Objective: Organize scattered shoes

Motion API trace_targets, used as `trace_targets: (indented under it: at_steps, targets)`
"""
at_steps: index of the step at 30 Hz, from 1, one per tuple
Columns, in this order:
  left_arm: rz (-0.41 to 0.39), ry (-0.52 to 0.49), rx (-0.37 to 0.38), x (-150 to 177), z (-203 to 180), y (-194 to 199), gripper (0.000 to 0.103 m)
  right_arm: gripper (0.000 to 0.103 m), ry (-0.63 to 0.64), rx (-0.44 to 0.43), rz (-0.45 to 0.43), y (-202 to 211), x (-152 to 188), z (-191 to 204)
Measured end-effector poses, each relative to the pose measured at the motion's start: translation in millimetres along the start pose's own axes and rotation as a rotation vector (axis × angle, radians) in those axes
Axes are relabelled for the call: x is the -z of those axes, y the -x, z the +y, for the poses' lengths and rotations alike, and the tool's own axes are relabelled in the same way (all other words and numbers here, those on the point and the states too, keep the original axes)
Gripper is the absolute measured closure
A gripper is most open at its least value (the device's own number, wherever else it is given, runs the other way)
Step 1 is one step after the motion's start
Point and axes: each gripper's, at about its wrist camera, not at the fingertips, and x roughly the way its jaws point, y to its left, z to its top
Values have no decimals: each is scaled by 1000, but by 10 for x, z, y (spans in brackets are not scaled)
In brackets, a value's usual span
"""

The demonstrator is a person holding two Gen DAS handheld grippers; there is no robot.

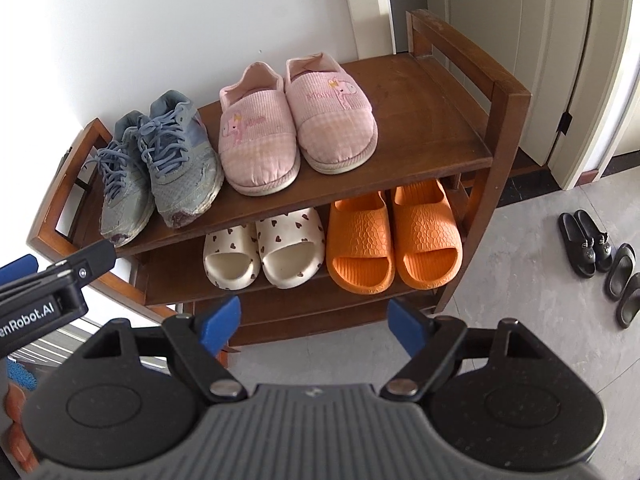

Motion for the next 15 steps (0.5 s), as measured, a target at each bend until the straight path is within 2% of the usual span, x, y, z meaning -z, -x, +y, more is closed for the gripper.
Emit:
trace_targets:
  at_steps: [11,15]
  targets:
    - [26,-4,45,259,186,241,1,20,-43,26,36,132,403,142]
    - [45,8,97,385,277,329,4,20,-45,32,51,213,604,256]
